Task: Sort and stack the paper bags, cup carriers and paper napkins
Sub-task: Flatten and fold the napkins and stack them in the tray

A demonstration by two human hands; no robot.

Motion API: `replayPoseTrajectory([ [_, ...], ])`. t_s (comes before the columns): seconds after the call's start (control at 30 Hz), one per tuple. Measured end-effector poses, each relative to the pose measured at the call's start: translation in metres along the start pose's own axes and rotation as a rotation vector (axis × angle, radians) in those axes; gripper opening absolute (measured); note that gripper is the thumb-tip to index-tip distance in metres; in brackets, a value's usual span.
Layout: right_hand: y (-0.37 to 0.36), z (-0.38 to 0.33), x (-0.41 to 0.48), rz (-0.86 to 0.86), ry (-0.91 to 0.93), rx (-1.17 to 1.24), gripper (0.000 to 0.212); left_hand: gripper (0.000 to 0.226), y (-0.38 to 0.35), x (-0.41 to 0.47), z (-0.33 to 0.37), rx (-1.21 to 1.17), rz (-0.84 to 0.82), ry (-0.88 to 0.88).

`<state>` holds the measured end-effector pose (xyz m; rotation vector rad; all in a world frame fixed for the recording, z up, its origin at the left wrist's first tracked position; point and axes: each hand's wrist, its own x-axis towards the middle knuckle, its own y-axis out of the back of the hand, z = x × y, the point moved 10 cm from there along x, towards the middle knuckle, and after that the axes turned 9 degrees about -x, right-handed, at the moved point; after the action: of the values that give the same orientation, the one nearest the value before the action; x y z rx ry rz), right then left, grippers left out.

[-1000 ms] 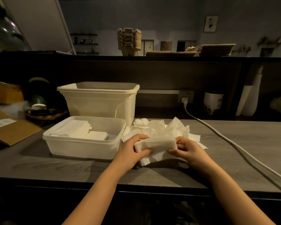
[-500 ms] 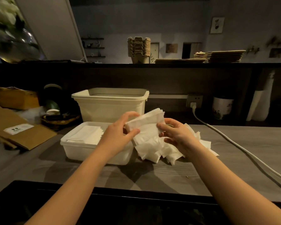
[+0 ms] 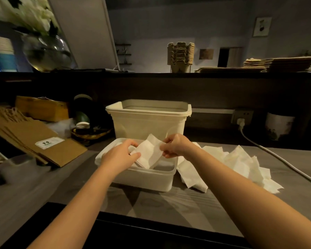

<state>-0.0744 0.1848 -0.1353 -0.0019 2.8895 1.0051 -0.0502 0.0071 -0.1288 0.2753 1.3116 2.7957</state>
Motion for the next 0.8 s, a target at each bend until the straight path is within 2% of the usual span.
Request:
replayPoseTrajectory([
  [0.13,-0.018,-0.005,0.015,-0.064,-0.05,-0.222,0.029,0.035,-0.003,0.004,-0.002,0.167,-0.087,0.045],
  [0.33,-0.043,-0.005,0.032,-0.097,-0.069,-0.342,0.031,0.036,0.001,0.009,-0.007,0.231,-0.118,0.093],
  [0.47,-0.049,-0.001,0.039,-0.052,-0.013,-0.528,0.026,0.037,0.012,0.007,-0.004,0.444,0.006,0.053],
  [0.63,-0.05,-0.001,0.041,-0.055,0.007,-0.507,0.026,0.018,0.02,0.008,0.028,0.304,0.107,-0.145],
  [0.73,-0.051,-0.002,0.041,-0.054,0.012,-0.495,0.026,0.017,0.007,0.022,0.035,0.329,0.031,-0.191],
  [0.8,-0.053,-0.003,0.04,-0.062,0.008,-0.489,0.03,0.02,-0.013,0.032,0.029,0.364,-0.115,-0.159],
])
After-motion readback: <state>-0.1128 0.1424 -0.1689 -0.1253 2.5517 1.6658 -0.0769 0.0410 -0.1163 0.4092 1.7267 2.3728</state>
